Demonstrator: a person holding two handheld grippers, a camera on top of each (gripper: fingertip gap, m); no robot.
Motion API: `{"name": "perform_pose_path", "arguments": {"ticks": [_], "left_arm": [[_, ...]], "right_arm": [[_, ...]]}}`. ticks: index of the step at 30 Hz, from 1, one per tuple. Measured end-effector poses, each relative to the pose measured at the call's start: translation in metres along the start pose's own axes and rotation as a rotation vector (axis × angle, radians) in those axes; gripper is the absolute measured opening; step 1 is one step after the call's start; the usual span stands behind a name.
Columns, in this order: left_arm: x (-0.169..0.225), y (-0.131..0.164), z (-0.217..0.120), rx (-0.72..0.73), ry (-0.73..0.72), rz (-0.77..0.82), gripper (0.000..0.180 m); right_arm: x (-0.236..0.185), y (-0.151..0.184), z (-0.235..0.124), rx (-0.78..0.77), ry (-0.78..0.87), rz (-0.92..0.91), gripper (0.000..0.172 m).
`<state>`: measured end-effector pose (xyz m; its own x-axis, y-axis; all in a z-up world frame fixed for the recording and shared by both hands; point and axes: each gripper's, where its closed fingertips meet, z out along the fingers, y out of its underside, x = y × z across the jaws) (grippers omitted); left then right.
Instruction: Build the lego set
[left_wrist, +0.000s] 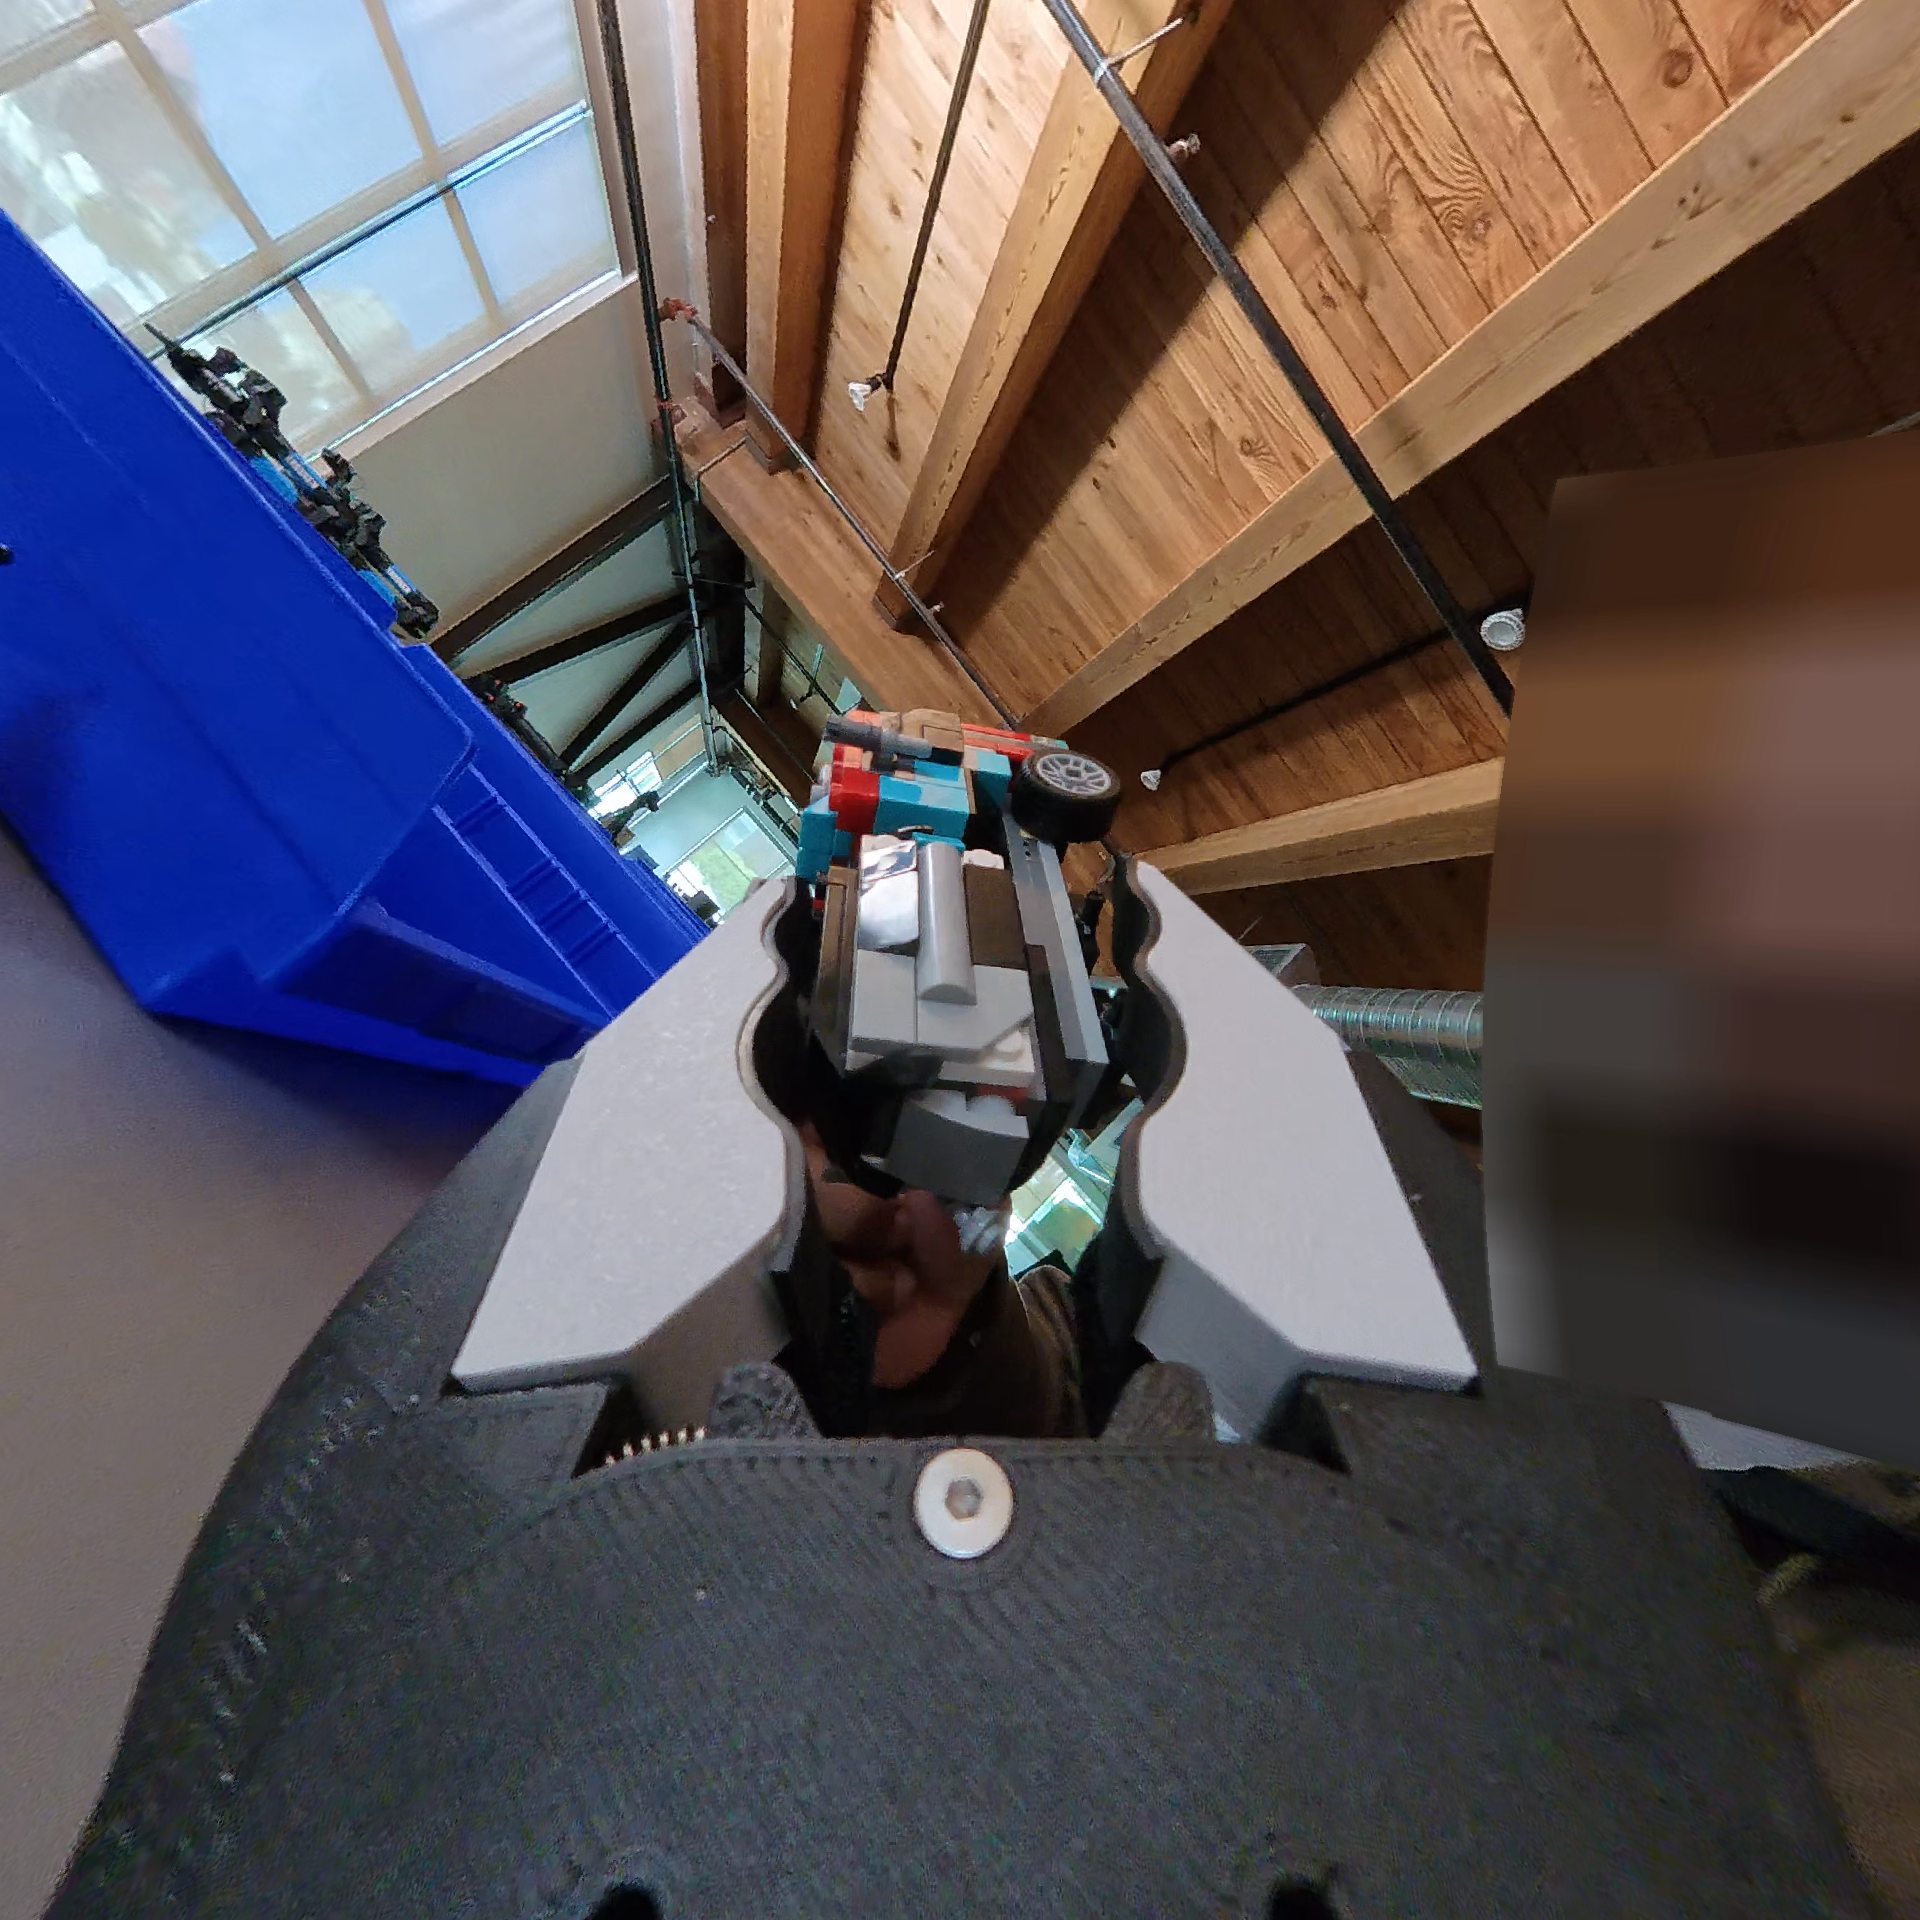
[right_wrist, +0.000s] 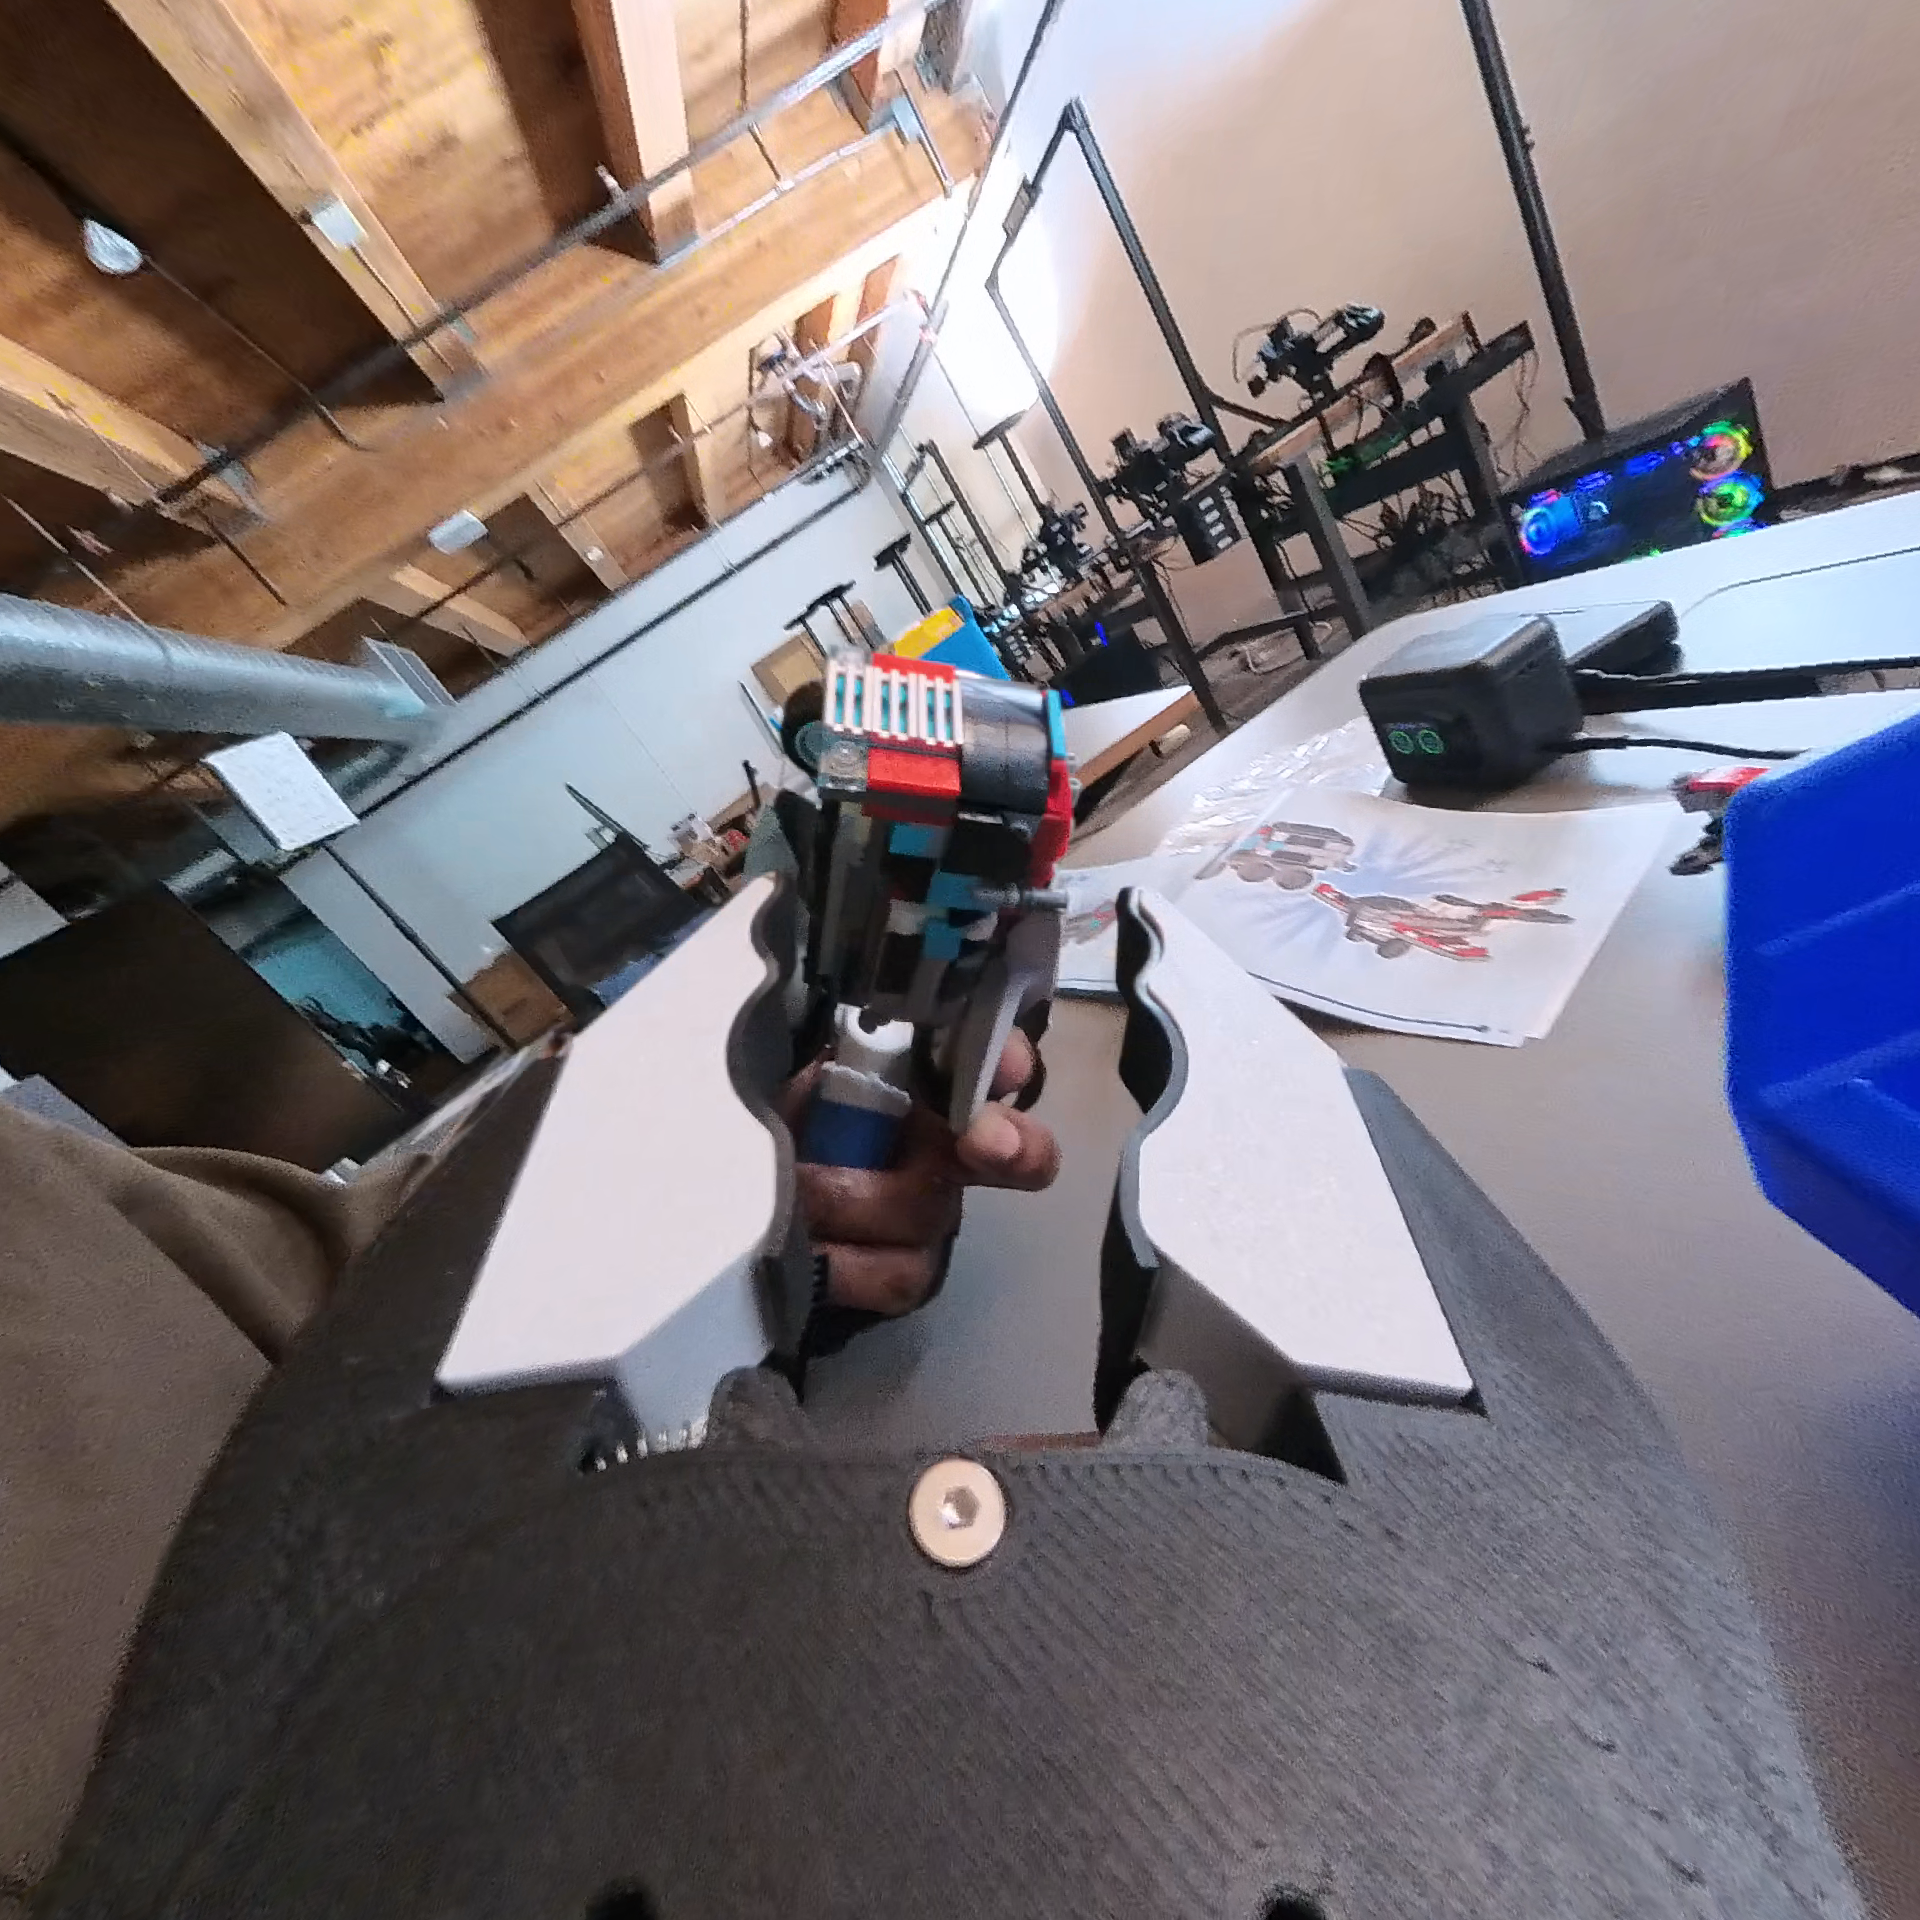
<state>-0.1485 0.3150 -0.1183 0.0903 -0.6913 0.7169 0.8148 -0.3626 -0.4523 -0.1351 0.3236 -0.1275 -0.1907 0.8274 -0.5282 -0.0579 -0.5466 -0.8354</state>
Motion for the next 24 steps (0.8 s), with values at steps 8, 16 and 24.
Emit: {"name": "perform_pose_path", "arguments": {"ticks": [8, 16, 24], "left_arm": [[0.005, 0.002, 0.002, 0.028, 0.026, 0.056, 0.06], [0.011, 0.008, 0.008, 0.026, 0.009, 0.214, 0.06], [0.01, 0.009, 0.009, 0.008, -0.021, 0.274, 0.06]], "right_arm": [[-0.013, 0.012, 0.012, 0.0, -0.047, 0.079, 0.061], [-0.019, 0.023, 0.017, -0.023, -0.096, 0.119, 0.049], [-0.02, 0.023, 0.016, -0.01, -0.112, 0.113, 0.044]]}}
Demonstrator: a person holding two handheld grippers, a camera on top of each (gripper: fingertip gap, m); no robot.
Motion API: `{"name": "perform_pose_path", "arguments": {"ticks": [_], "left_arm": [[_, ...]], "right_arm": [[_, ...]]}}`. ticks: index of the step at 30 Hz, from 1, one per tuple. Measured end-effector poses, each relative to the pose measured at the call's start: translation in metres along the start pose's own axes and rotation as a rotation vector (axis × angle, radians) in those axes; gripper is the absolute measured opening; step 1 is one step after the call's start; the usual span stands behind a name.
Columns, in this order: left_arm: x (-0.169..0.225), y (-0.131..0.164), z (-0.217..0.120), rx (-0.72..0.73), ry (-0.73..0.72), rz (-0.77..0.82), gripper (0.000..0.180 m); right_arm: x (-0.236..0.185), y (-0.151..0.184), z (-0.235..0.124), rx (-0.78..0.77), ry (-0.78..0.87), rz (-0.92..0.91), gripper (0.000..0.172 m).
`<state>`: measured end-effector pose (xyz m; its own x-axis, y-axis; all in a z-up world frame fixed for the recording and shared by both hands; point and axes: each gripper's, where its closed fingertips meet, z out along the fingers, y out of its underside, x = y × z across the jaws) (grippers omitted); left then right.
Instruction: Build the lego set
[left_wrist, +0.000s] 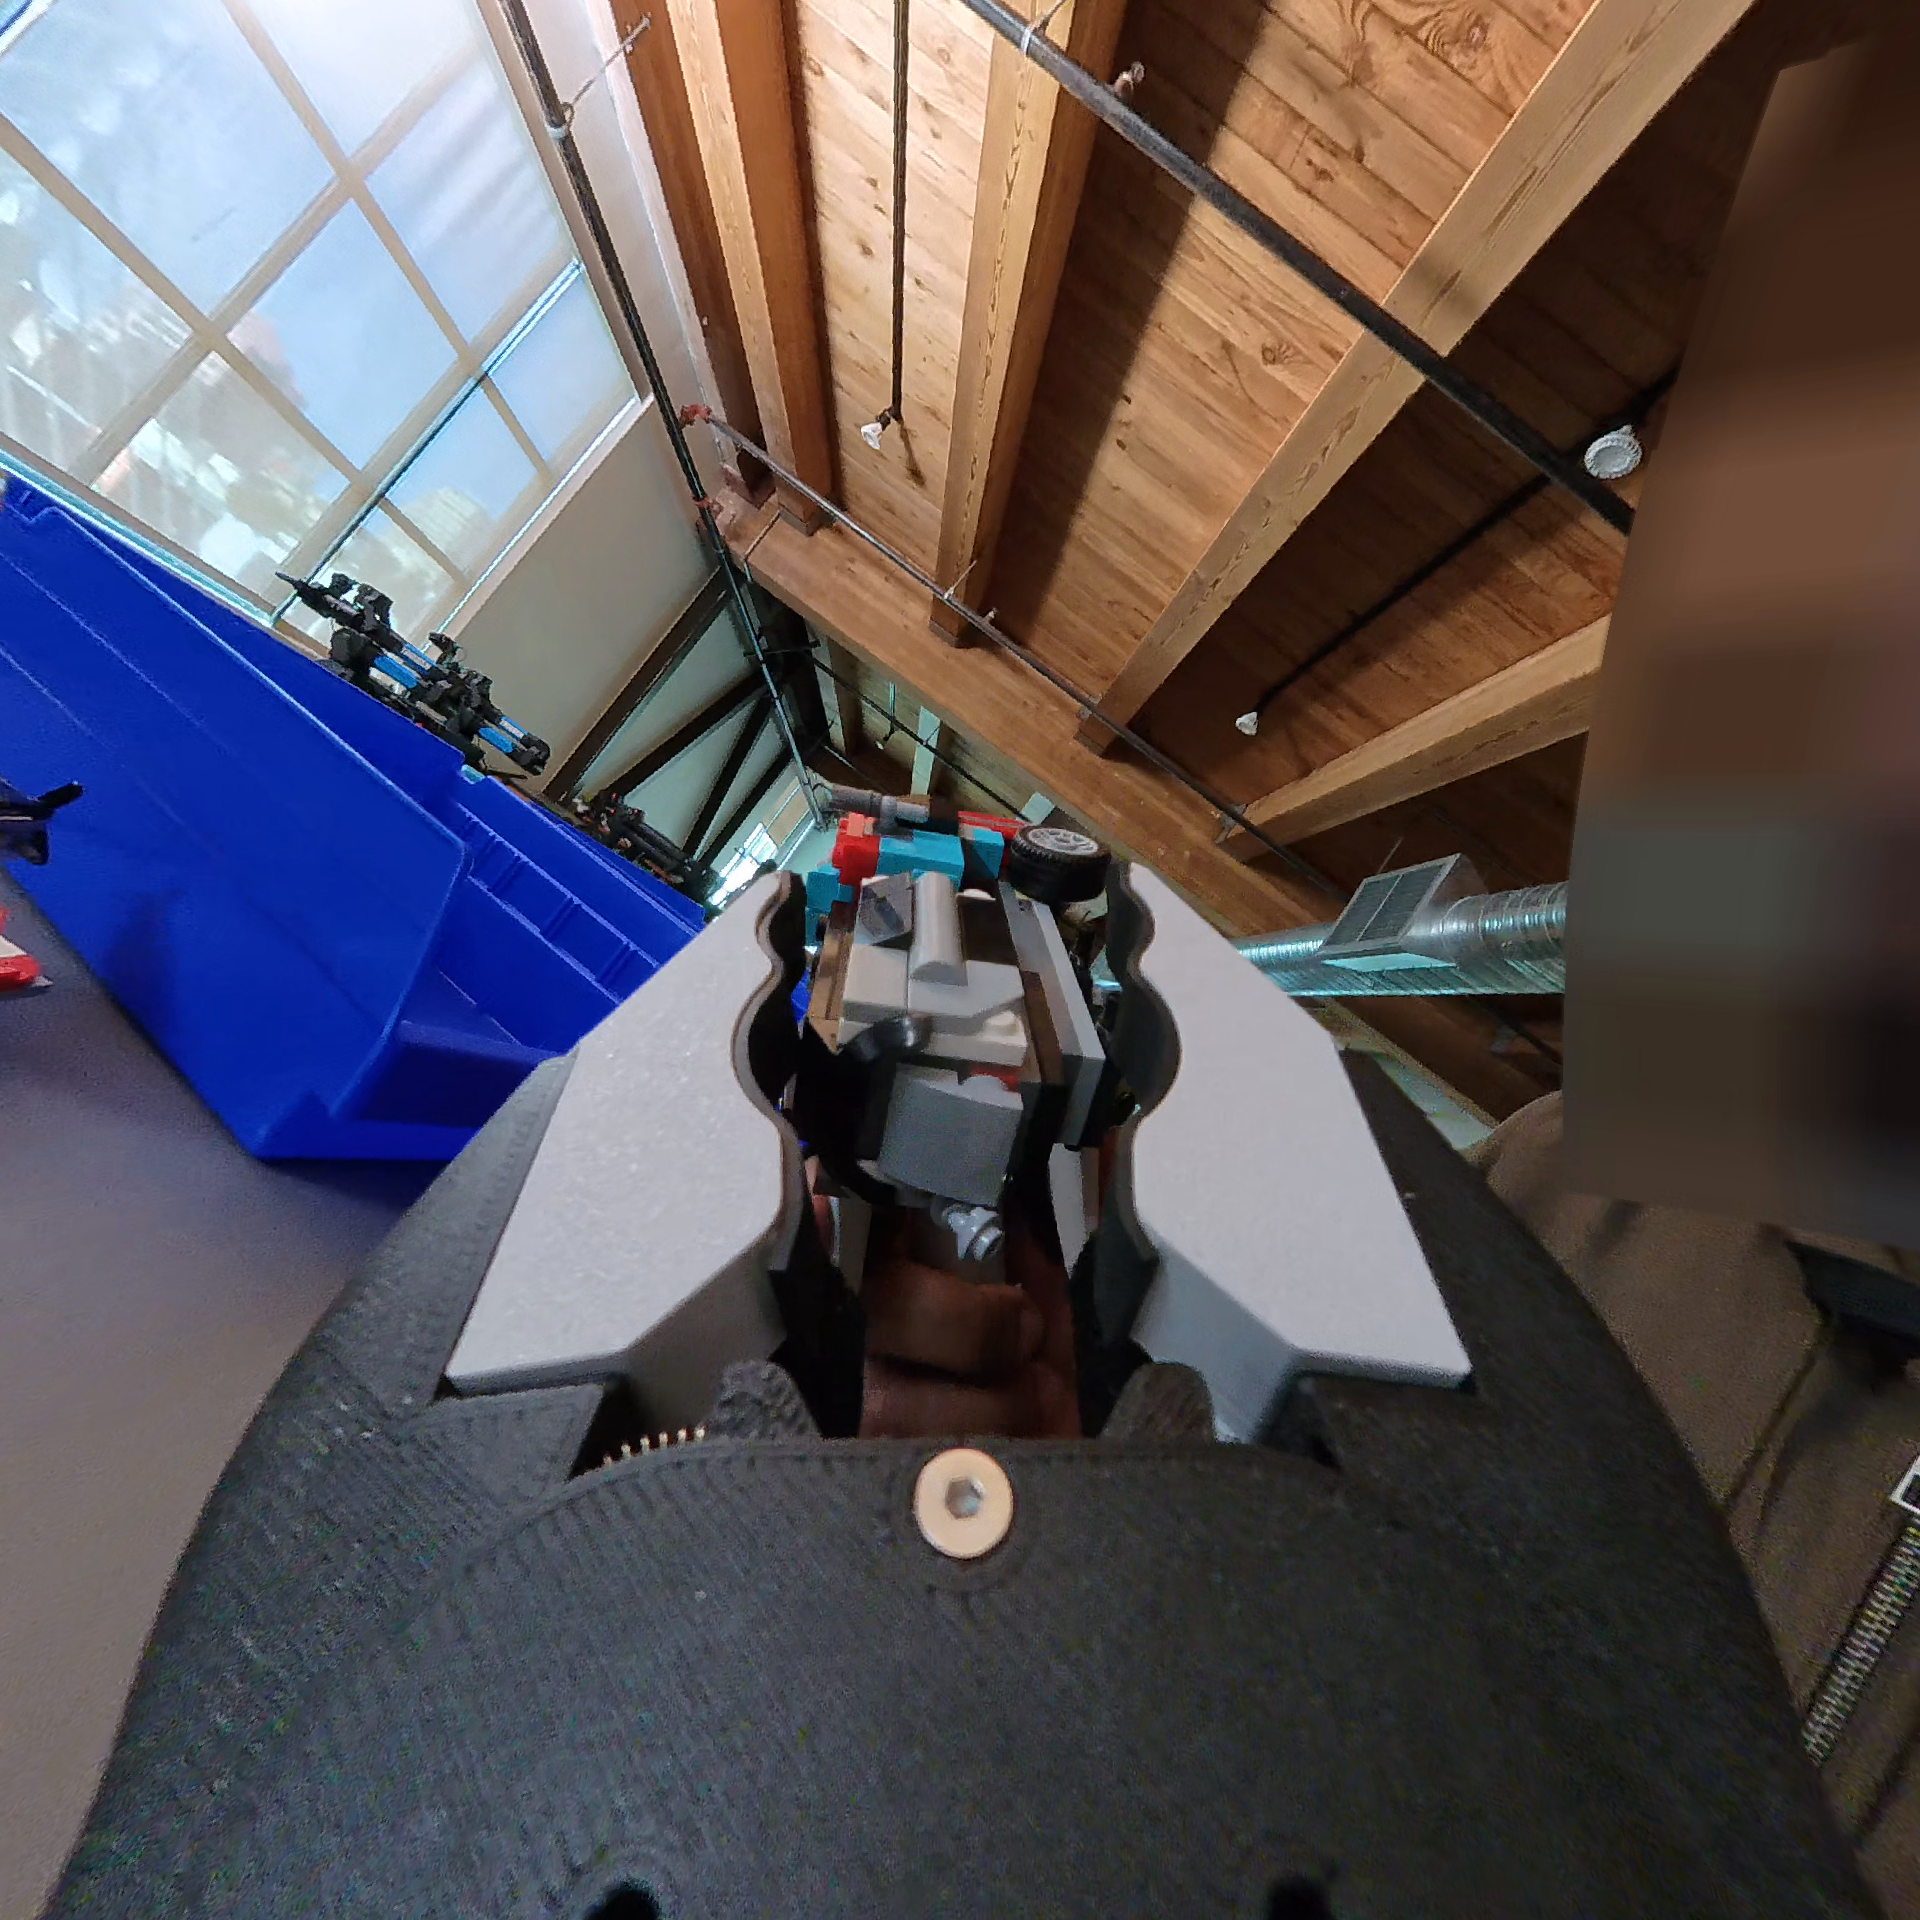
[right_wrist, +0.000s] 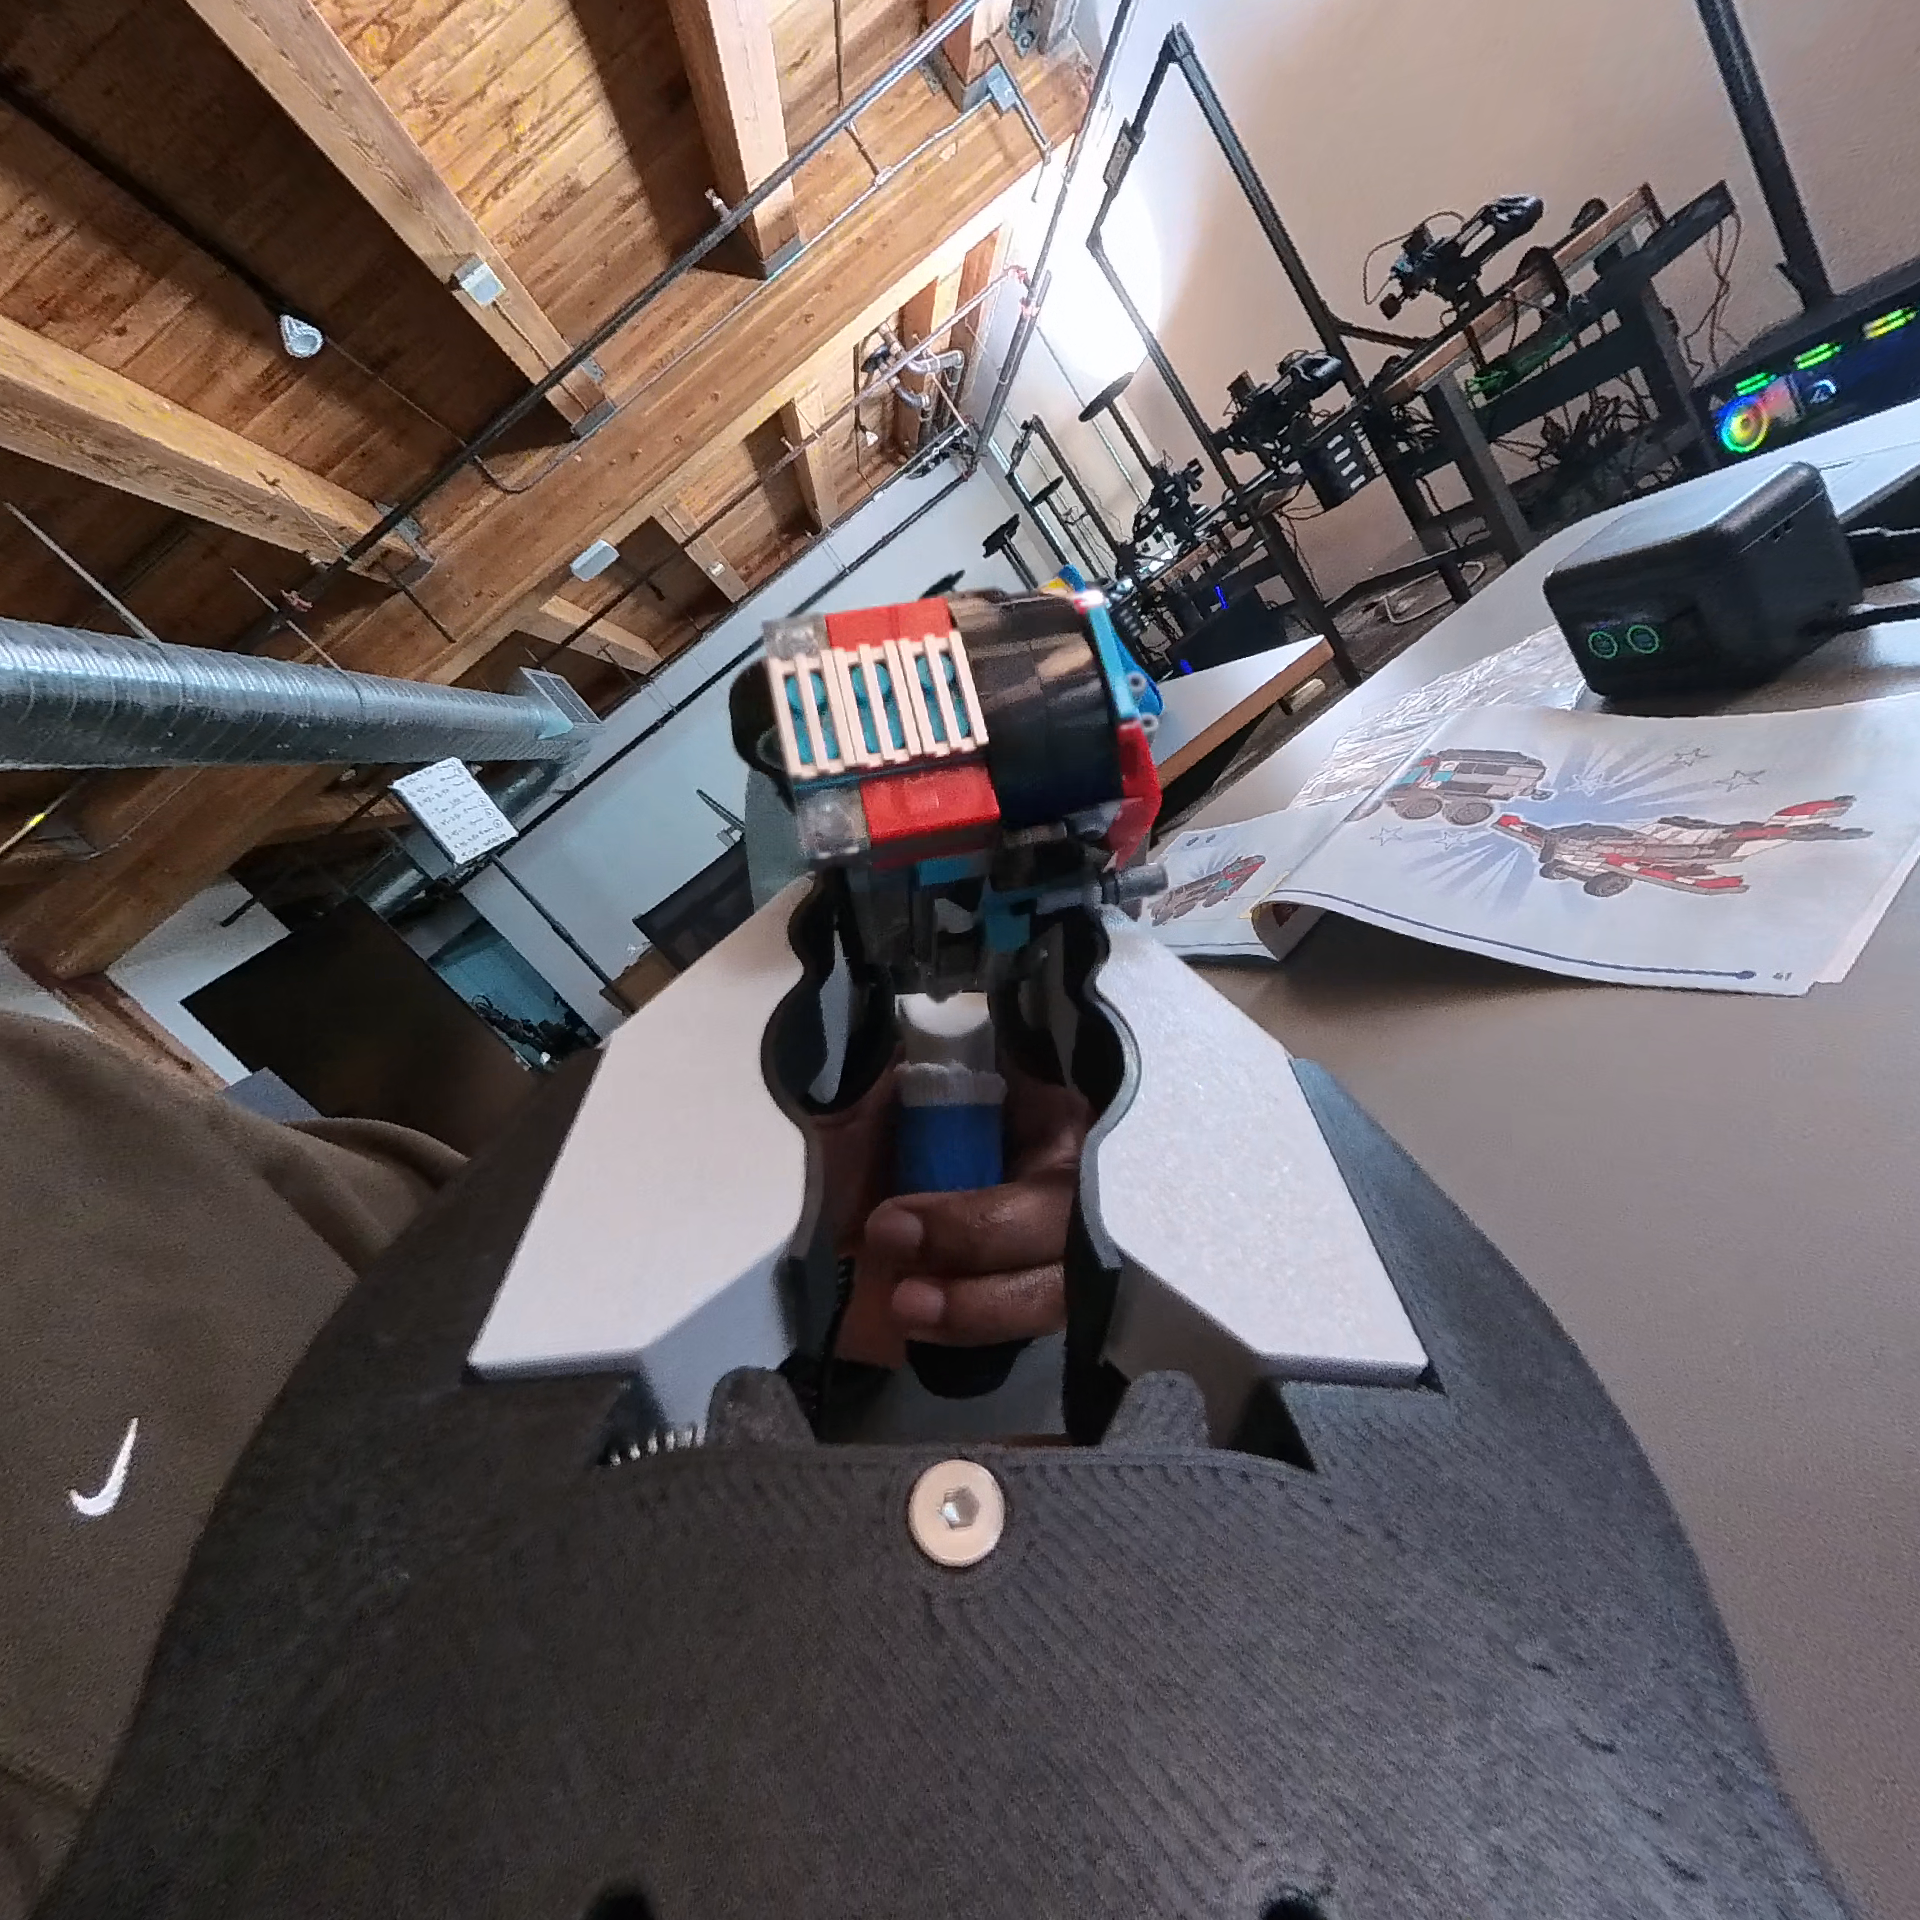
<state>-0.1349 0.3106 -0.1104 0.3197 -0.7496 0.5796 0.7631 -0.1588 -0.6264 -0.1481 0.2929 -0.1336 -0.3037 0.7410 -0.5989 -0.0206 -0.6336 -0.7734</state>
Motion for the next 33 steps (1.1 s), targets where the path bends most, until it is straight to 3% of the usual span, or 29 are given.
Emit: {"name": "perform_pose_path", "arguments": {"ticks": [8, 16, 22, 33], "left_arm": [[-0.002, 0.01, 0.003, -0.144, -0.005, -0.014, 0.06], [0.004, 0.019, -0.002, -0.364, -0.017, 0.128, 0.057], [0.003, 0.012, -0.007, -0.386, -0.033, 0.15, 0.056], [0.002, 0.036, -0.007, -0.518, -0.044, 0.222, 0.076]], "right_arm": [[0.003, -0.003, -0.004, 0.001, 0.002, -0.048, 0.044], [-0.003, 0.002, -0.007, -0.123, -0.042, -0.139, 0.044], [-0.005, 0.011, -0.009, -0.221, -0.049, -0.204, 0.044], [-0.005, 0.022, -0.016, -0.355, -0.055, -0.224, 0.045]]}}
